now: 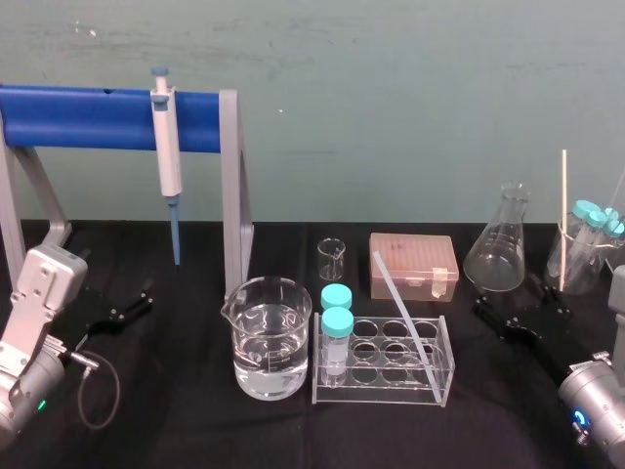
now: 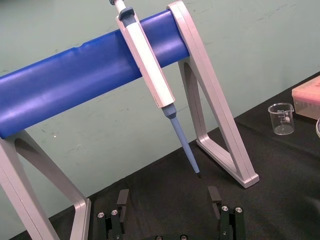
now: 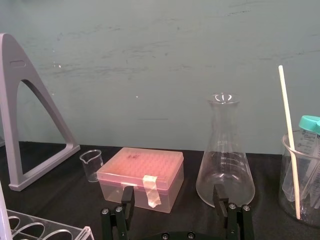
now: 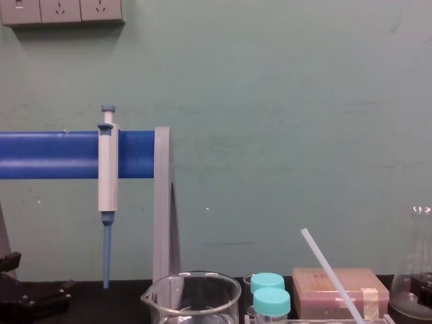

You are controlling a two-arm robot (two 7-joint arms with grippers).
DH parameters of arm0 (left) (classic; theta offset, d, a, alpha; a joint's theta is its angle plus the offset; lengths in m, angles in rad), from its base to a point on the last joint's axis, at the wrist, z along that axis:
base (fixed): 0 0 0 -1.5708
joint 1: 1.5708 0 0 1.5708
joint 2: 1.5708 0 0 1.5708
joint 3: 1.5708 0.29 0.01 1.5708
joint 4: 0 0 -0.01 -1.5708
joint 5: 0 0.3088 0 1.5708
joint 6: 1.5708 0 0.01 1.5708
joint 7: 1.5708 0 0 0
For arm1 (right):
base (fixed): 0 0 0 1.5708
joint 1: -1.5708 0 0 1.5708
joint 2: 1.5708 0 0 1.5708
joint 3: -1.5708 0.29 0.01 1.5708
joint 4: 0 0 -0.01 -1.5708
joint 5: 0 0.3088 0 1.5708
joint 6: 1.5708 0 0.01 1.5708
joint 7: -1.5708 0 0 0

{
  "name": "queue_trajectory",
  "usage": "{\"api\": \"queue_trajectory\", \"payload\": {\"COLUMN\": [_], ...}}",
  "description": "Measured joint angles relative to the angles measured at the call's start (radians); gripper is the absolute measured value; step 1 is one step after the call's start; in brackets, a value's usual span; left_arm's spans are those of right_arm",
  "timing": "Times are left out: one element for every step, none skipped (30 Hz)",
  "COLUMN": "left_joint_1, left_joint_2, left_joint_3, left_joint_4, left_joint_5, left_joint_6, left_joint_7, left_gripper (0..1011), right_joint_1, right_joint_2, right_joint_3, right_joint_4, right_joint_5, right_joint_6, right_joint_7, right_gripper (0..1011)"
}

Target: Pick up the stirring rod with one hand, then place it down.

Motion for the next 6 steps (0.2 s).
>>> {"api": "queue_trajectory", "payload": {"left_joint_1": [0.000, 0.000, 0.000, 0.000, 0.000, 0.000], "left_joint_2": [0.000, 0.000, 0.000, 0.000, 0.000, 0.000], "left_joint_3": [0.000, 0.000, 0.000, 0.000, 0.000, 0.000], "left_joint_4": [0.000, 0.000, 0.000, 0.000, 0.000, 0.000], "left_joint_5": [0.000, 0.000, 0.000, 0.000, 0.000, 0.000], "left_joint_6": [0.000, 0.000, 0.000, 0.000, 0.000, 0.000], "left_joint_7": [0.000, 0.000, 0.000, 0.000, 0.000, 0.000], "left_gripper": [1000, 1000, 1000, 1000, 1000, 1000], "right_joint_1": [0.000, 0.000, 0.000, 0.000, 0.000, 0.000], "right_joint_2": [0.000, 0.000, 0.000, 0.000, 0.000, 0.000], "right_joint_3": [0.000, 0.000, 0.000, 0.000, 0.000, 0.000], "right_joint_4": [0.000, 0.000, 0.000, 0.000, 0.000, -0.001], "right_joint_5": [0.000, 0.000, 0.000, 0.000, 0.000, 0.000], "right_joint_6": [0.000, 0.000, -0.001, -0.001, -0.001, -0.001], "right_joint_7": [0.000, 0.000, 0.000, 0.000, 0.000, 0.000], "right_gripper": [1002, 1002, 1002, 1002, 1002, 1002]}}
